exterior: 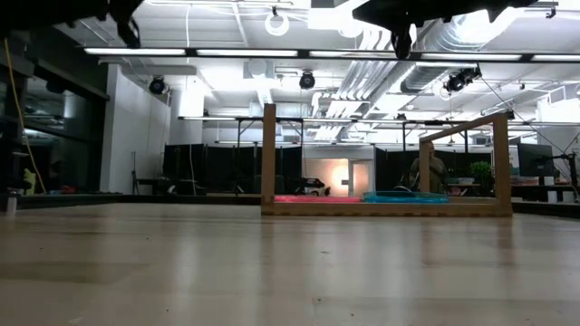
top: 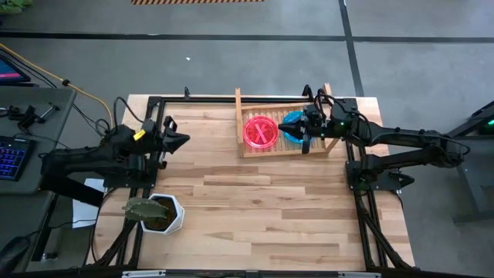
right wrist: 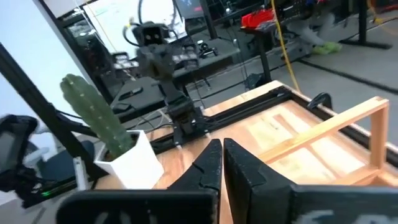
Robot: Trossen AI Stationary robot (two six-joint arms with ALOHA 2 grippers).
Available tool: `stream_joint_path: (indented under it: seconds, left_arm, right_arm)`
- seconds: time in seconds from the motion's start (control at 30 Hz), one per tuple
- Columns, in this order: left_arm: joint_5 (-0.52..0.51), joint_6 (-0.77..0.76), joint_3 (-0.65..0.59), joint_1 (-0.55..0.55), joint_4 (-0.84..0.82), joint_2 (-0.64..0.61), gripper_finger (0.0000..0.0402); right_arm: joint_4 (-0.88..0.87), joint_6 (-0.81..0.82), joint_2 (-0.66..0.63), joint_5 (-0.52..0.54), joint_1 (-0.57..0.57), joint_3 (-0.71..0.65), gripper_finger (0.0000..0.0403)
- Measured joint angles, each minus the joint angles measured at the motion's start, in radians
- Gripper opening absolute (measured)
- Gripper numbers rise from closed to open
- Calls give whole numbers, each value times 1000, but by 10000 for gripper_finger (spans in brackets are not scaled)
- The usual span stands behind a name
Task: Place and stack plates onto a shelf
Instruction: Return to Home Position
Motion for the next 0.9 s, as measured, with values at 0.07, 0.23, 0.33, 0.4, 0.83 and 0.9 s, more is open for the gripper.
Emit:
stream_joint_path:
  seconds: [0.07, 0.23, 0.33, 0.4, 0.83, 0.9]
  left_arm:
    - [-15, -39, -46, 0, 19, -28, 0]
    - [-34, -112, -134, -45, 123, -64, 0]
    - [-76, -95, -142, -98, 118, -74, 0]
    - [-95, -69, -141, -134, 117, -75, 0]
    - [-63, 93, -155, -199, 20, -93, 0]
    - [-60, 63, -189, -191, 32, -115, 0]
  right_arm:
    - [-4, 22, 0, -12, 0, 0, 1]
    - [-22, 70, 0, -15, 0, 0, 0]
    - [-24, 73, 0, -15, 0, 0, 0]
    - [-26, 78, 0, -15, 0, 0, 0]
    - [-38, 115, 0, -18, 0, 0, 0]
    - [-38, 115, 0, -18, 0, 0, 0]
